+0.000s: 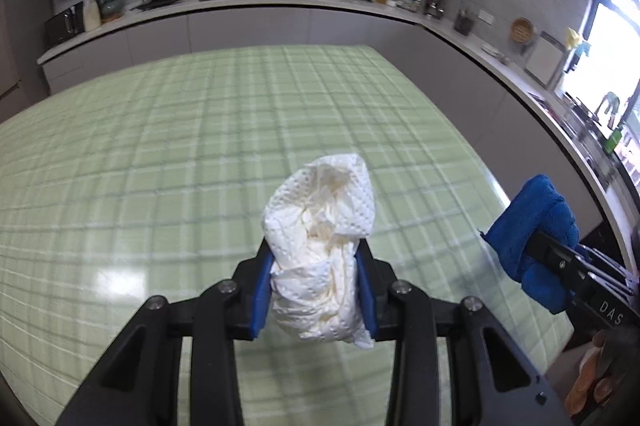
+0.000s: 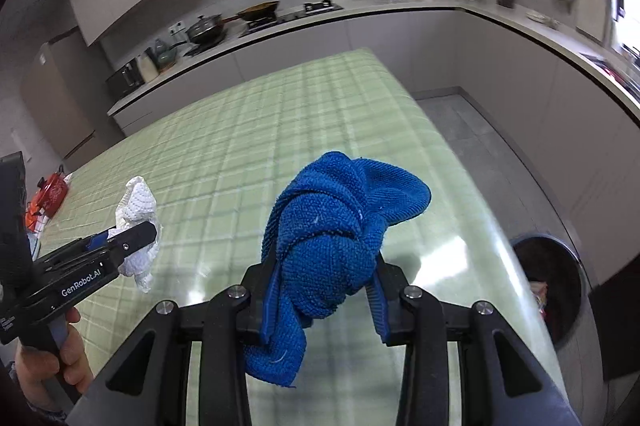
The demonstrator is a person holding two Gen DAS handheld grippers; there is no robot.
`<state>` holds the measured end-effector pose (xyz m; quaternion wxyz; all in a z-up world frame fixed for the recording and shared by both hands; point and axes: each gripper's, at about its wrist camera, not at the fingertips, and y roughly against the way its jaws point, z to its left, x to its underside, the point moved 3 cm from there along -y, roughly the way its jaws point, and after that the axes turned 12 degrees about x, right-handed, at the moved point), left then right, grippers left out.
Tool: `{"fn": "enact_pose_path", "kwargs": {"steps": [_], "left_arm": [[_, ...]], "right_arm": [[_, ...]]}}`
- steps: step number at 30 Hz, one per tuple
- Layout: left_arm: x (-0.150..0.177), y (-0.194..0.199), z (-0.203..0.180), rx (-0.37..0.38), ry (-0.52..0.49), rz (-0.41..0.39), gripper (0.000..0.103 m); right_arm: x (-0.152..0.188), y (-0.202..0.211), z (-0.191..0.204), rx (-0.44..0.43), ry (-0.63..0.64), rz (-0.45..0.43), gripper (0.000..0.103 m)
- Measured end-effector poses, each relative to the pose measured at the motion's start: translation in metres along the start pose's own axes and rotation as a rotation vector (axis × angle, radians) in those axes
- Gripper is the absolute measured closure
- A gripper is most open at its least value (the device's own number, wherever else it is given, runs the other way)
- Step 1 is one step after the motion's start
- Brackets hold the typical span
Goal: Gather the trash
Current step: 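Lift the white bag and blue cloth and carry both over the bucket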
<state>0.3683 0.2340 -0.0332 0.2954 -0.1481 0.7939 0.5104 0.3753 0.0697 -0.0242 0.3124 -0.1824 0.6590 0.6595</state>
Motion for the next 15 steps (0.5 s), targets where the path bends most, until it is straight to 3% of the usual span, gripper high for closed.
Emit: {"fn": "enact_pose_path", "kwargs": {"steps": [7, 15], "left_arm": [[0.024, -0.016, -0.065, 0.044, -0.03, 0.055, 0.065], [0.019, -0.04, -0.174, 0.034, -0.067, 0.002, 0.065]], "right_arm": [[0.036, 0.027, -0.075, 0.042, -0.058, 0.03, 0.063], [0.037, 0.035, -0.191, 0.004, -0.075, -0.01, 0.063]]}}
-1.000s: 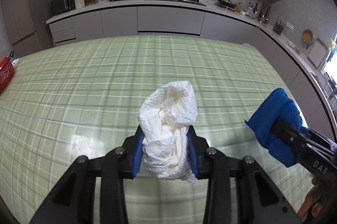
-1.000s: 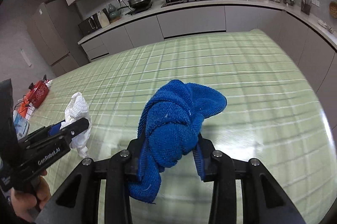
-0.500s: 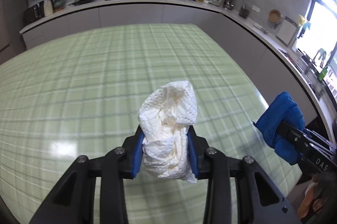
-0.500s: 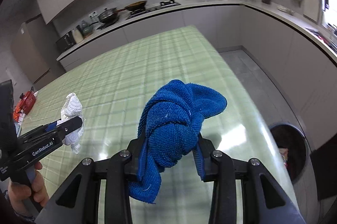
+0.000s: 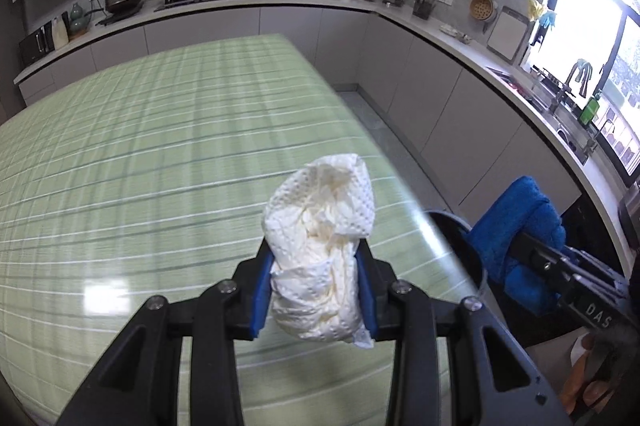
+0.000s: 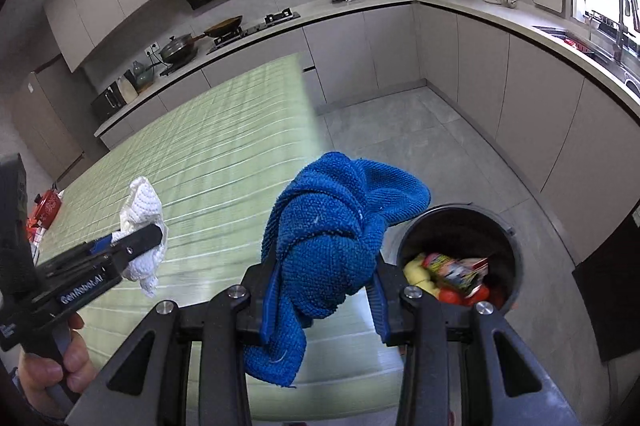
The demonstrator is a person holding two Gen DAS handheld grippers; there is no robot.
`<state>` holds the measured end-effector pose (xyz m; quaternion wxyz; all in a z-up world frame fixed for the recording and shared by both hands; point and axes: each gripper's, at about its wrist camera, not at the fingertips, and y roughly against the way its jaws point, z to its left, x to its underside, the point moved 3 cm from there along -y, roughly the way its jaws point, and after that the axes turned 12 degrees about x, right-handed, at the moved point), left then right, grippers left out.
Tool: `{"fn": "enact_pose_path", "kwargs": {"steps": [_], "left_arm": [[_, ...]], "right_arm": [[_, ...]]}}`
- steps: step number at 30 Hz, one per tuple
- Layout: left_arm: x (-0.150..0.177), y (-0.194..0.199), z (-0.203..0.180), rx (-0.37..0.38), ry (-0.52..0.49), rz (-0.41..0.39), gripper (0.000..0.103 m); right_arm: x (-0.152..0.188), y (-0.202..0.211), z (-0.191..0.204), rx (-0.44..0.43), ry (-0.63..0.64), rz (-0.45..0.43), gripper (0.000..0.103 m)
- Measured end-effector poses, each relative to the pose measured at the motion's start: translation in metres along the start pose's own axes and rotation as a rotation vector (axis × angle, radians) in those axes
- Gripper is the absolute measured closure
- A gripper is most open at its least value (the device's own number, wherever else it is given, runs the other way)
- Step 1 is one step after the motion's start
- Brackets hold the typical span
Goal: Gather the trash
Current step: 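Lift the white bag and blue cloth and carry both over the bucket, then open both tools to drop the bag and cloth into the bucket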
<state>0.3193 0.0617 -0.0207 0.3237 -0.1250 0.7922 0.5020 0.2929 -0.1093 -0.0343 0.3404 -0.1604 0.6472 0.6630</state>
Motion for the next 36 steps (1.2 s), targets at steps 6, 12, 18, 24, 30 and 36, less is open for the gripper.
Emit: {"fn": "enact_pose_path", "kwargs": {"steps": [6, 12, 18, 24, 30, 36], "left_arm": [[-0.013, -0.063, -0.104, 0.025, 0.059, -0.026, 0.065], [-0.002, -0.118, -0.164, 0.05, 0.079, 0.029, 0.065], [0.034, -0.181, -0.157, -0.025, 0.135, 0.104, 0.065], [0.07, -0.235, -0.123, -0.104, 0.208, 0.166, 0.062], [0.086, -0.281, -0.124, -0.13, 0.245, 0.207, 0.032], [0.077, -0.268, -0.131, -0.159, 0.28, 0.179, 0.029]], "right_arm": [[-0.016, -0.028, -0.134, -0.025, 0.046, 0.016, 0.063], [-0.021, -0.062, -0.216, -0.015, 0.075, 0.08, 0.063], [0.0, -0.13, -0.223, -0.074, 0.136, 0.161, 0.063], [0.013, -0.196, -0.21, -0.117, 0.217, 0.2, 0.06], [0.006, -0.219, -0.221, -0.094, 0.205, 0.173, 0.038], [-0.009, -0.192, -0.236, -0.079, 0.158, 0.129, 0.036]]}}
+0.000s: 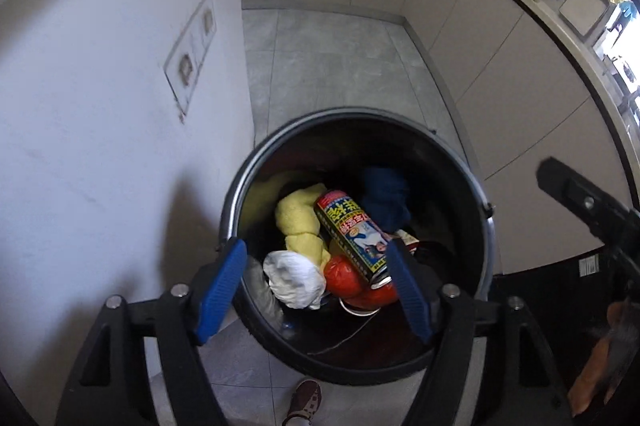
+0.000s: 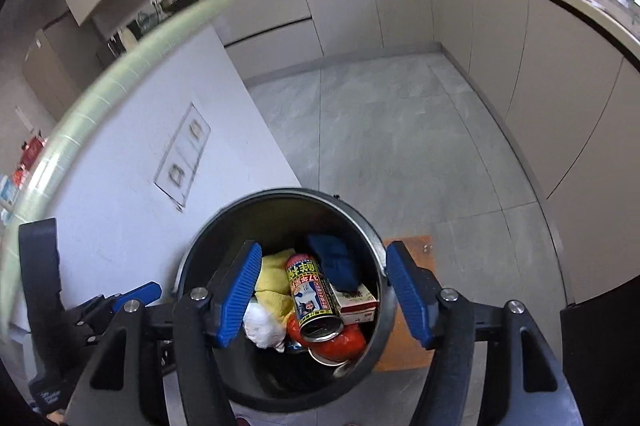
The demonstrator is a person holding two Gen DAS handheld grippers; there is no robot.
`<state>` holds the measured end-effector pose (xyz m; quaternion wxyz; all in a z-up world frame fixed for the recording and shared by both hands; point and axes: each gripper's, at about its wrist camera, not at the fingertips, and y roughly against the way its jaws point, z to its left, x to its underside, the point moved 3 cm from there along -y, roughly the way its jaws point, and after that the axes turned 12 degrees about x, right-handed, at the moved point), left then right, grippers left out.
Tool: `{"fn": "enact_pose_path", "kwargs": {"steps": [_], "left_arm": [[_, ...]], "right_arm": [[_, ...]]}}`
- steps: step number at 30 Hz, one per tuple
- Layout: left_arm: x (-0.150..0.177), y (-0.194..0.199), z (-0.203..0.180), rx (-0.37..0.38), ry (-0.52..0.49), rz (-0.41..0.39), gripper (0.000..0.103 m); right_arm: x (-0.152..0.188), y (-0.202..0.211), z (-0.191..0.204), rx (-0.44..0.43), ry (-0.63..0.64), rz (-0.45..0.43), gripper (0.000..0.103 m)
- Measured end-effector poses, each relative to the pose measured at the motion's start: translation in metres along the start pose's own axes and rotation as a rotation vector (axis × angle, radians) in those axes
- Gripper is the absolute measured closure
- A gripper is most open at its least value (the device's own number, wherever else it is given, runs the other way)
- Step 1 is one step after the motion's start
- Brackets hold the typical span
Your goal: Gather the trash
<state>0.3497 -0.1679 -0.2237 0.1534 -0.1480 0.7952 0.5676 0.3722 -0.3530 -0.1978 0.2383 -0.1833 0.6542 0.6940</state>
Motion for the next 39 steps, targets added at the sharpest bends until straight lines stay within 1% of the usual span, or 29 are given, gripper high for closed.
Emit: {"fn": "enact_pose_path", "kwargs": {"steps": [4, 7, 10, 13, 14, 16, 17, 19, 21, 22, 23, 25, 28, 29, 30, 31, 33, 35, 37, 39], "left_arm": [[0.007, 0.034, -0.018, 0.008, -0.034, -0.026, 0.029], [0.012, 0.066, -0.032, 0.032, -0.06, -0.049, 0.029], [0.027, 0.117, -0.047, 0.067, -0.11, -0.085, 0.029], [0.045, 0.171, -0.048, 0.093, -0.141, -0.137, 0.028], [0.053, 0.193, -0.046, 0.102, -0.158, -0.157, 0.027], [0.072, 0.238, -0.038, 0.084, -0.193, -0.205, 0.026], [0.083, 0.263, -0.032, 0.08, -0.216, -0.237, 0.025], [0.111, 0.315, -0.017, 0.043, -0.254, -0.305, 0.019], [0.133, 0.354, -0.004, 0.017, -0.269, -0.348, 0.005], [0.149, 0.38, 0.006, 0.004, -0.275, -0.373, 0.002], [0.159, 0.395, 0.012, -0.005, -0.281, -0.387, 0.0], [0.181, 0.427, 0.027, -0.037, -0.298, -0.414, 0.0], [0.202, 0.459, 0.043, -0.056, -0.289, -0.432, 0.0], [0.204, 0.463, 0.045, -0.058, -0.277, -0.437, 0.0], [0.207, 0.467, 0.047, -0.055, -0.266, -0.441, 0.0], [0.213, 0.476, 0.05, -0.051, -0.252, -0.452, 0.0], [0.219, 0.48, 0.05, -0.056, -0.229, -0.467, 0.0], [0.227, 0.485, 0.05, -0.061, -0.202, -0.476, 0.0], [0.231, 0.484, 0.048, -0.059, -0.183, -0.482, 0.0], [0.237, 0.485, 0.042, -0.073, -0.173, -0.499, 0.0]], "right_arm": [[0.001, 0.034, -0.008, 0.018, -0.021, -0.002, 0.036], [0.01, 0.069, -0.012, 0.041, -0.036, 0.011, 0.036], [0.025, 0.111, -0.011, 0.06, -0.052, 0.002, 0.036], [0.042, 0.156, 0.0, 0.067, -0.062, -0.017, 0.036], [0.051, 0.179, 0.01, 0.061, -0.062, -0.029, 0.036], [0.065, 0.212, 0.028, 0.063, -0.047, -0.059, 0.035], [0.076, 0.231, 0.041, 0.065, -0.036, -0.076, 0.032], [0.104, 0.276, 0.073, 0.052, -0.023, -0.115, 0.03], [0.129, 0.31, 0.101, 0.057, -0.008, -0.145, 0.028], [0.14, 0.326, 0.113, 0.061, -0.005, -0.158, 0.026], [0.153, 0.344, 0.125, 0.067, -0.007, -0.174, 0.025], [0.181, 0.383, 0.148, 0.074, -0.015, -0.212, 0.021], [0.208, 0.426, 0.174, 0.081, -0.013, -0.257, 0.019], [0.213, 0.435, 0.179, 0.094, -0.007, -0.27, 0.018], [0.22, 0.452, 0.187, 0.115, 0.003, -0.297, 0.017], [0.225, 0.463, 0.191, 0.121, 0.007, -0.315, 0.015], [0.231, 0.481, 0.196, 0.14, 0.008, -0.349, 0.011], [0.237, 0.496, 0.198, 0.149, 0.013, -0.375, 0.009], [0.24, 0.503, 0.194, 0.144, 0.007, -0.379, 0.009], [0.243, 0.506, 0.187, 0.141, 0.002, -0.377, 0.009]]}}
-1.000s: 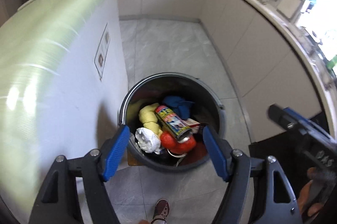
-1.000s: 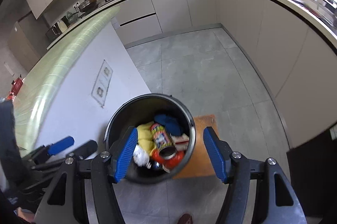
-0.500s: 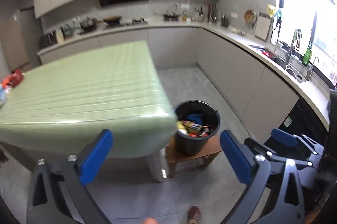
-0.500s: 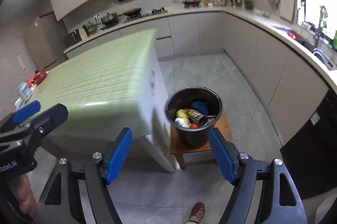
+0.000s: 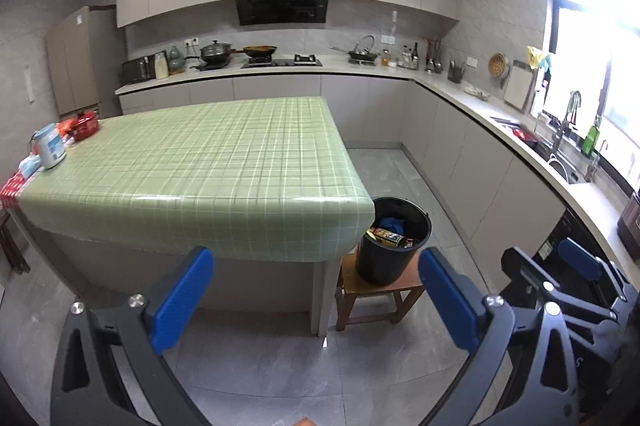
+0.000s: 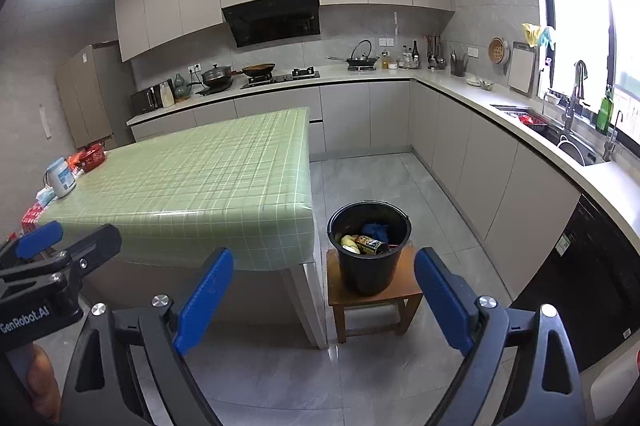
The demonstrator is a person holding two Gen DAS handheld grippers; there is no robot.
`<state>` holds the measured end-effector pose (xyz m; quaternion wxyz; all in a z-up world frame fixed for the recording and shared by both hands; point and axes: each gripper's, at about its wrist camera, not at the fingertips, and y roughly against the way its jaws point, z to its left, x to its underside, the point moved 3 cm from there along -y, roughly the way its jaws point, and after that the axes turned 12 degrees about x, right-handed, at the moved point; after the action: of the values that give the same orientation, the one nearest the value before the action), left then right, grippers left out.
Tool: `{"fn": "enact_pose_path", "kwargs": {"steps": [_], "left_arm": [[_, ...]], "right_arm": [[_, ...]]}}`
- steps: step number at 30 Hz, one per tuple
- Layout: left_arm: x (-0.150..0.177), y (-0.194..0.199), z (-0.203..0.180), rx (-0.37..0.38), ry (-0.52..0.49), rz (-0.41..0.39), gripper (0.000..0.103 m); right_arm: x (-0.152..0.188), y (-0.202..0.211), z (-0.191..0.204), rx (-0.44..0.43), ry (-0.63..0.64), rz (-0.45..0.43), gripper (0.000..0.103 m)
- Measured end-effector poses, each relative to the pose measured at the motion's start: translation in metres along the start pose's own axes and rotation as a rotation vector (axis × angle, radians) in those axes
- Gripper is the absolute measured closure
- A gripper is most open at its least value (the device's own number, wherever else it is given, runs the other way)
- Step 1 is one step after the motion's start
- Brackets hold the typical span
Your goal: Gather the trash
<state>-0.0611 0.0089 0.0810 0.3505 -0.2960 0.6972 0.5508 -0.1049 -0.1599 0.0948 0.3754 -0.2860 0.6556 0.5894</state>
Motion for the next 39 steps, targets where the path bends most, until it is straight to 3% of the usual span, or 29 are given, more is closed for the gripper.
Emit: {"fn": "enact_pose_path", "kwargs": {"steps": [9, 14, 39], "left_arm": [[0.03, 0.002, -0.019, -0.028, 0.047, 0.023, 0.0], [0.031, 0.003, -0.027, -0.049, 0.038, 0.013, 0.0], [0.029, 0.003, -0.018, -0.058, 0.043, 0.02, 0.0]], "right_arm": [[0.011, -0.005, -0.037, -0.007, -0.047, 0.05, 0.009], [0.009, -0.007, -0.048, -0.015, -0.056, 0.041, 0.009], [0.006, -0.027, -0.039, -0.008, -0.047, 0.078, 0.009]]}}
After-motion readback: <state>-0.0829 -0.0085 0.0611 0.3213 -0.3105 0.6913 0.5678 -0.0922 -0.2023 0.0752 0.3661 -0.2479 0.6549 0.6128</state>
